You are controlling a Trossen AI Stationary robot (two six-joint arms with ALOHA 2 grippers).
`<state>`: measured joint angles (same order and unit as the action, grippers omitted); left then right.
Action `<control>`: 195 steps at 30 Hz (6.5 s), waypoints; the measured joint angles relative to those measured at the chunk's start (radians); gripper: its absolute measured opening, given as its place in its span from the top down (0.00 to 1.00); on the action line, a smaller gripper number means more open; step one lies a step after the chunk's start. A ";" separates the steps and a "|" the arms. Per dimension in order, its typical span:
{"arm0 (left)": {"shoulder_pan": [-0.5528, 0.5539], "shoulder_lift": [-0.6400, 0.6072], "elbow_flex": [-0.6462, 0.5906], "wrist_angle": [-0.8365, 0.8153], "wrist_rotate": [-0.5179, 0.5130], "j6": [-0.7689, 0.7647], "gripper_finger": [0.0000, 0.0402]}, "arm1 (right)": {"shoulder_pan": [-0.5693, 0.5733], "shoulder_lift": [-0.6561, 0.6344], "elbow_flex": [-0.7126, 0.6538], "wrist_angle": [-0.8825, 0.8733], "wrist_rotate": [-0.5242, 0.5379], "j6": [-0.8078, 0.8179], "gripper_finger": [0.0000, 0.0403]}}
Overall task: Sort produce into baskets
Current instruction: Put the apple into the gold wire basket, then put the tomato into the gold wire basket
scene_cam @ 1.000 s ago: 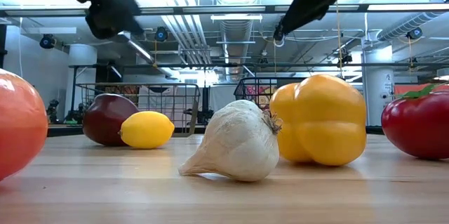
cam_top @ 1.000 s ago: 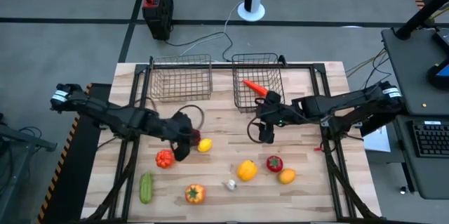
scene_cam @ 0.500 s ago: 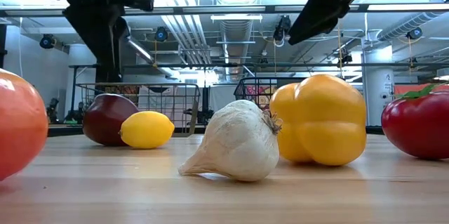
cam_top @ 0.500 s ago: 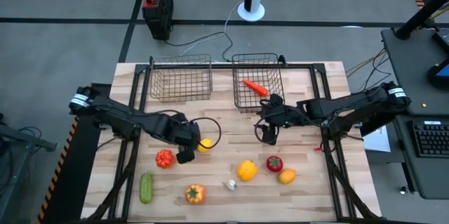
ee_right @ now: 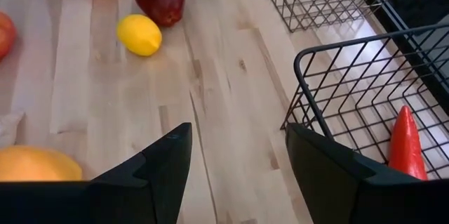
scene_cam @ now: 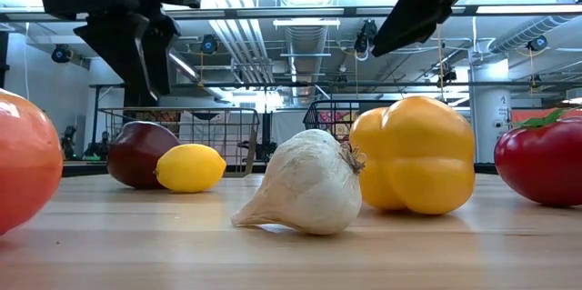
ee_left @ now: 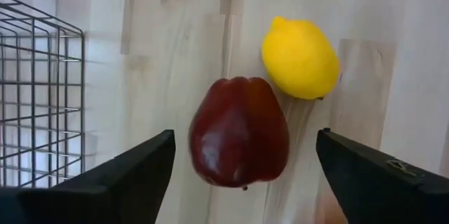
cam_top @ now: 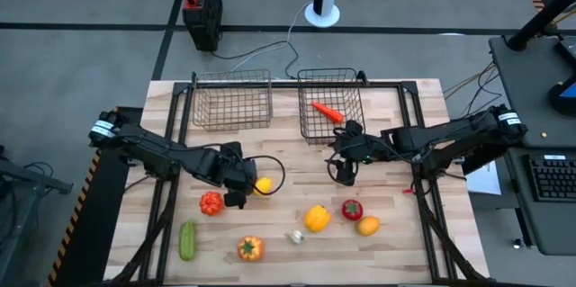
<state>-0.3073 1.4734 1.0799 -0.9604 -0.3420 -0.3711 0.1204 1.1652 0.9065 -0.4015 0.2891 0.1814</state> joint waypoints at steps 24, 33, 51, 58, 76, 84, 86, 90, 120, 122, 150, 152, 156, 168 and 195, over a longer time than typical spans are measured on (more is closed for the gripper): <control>0.000 0.000 -0.095 0.112 0.000 -0.050 0.17 | 0.000 0.000 -0.052 0.045 0.000 0.000 0.44; 0.000 -0.001 -0.159 0.180 -0.002 -0.050 0.17 | 0.000 0.000 -0.052 0.045 0.000 0.000 0.44; 0.002 -0.005 -0.262 0.295 -0.039 -0.082 0.17 | 0.000 0.000 -0.052 0.047 0.000 0.001 0.44; 0.000 -0.005 -0.281 0.310 -0.058 -0.113 0.17 | 0.000 0.000 -0.052 0.048 0.000 0.001 0.44; 0.002 0.000 -0.282 0.322 -0.051 -0.112 0.10 | 0.000 0.000 -0.052 0.048 -0.001 0.002 0.44; 0.000 0.002 -0.288 0.323 -0.052 -0.110 0.01 | 0.000 0.000 -0.052 0.048 -0.001 0.002 0.44; 0.000 0.002 -0.288 0.323 -0.088 -0.110 0.02 | 0.000 0.000 -0.052 0.048 -0.001 0.002 0.44; 0.001 0.002 -0.288 0.324 -0.087 -0.101 0.04 | 0.000 0.000 -0.052 0.048 -0.001 0.002 0.44; 0.000 0.079 -0.304 0.369 -0.081 -0.094 0.16 | 0.000 -0.001 -0.052 0.052 -0.001 0.003 0.44; -0.001 0.060 -0.288 0.349 -0.081 -0.096 0.16 | 0.000 -0.001 -0.052 0.052 -0.001 0.002 0.44; 0.615 -0.281 0.012 0.129 -0.096 0.208 0.15 | -0.001 -0.001 -0.052 0.079 -0.001 0.001 0.44; 0.719 -0.260 0.007 0.133 0.032 0.277 0.15 | -0.001 -0.001 -0.052 0.078 -0.001 0.001 0.44; 0.862 -0.194 0.004 0.143 0.124 0.327 0.15 | 0.000 -0.001 -0.052 0.078 -0.001 0.001 0.44; 0.955 -0.036 0.002 0.156 0.124 0.457 0.15 | 0.000 -0.001 -0.052 0.077 -0.001 0.002 0.44; 0.959 0.013 0.002 0.200 0.147 0.520 0.03 | 0.000 -0.001 -0.052 0.077 -0.001 0.009 0.44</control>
<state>0.6514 1.4864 1.0817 -0.7605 -0.1947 0.1493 0.1200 1.1645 0.8543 -0.3247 0.2878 0.1907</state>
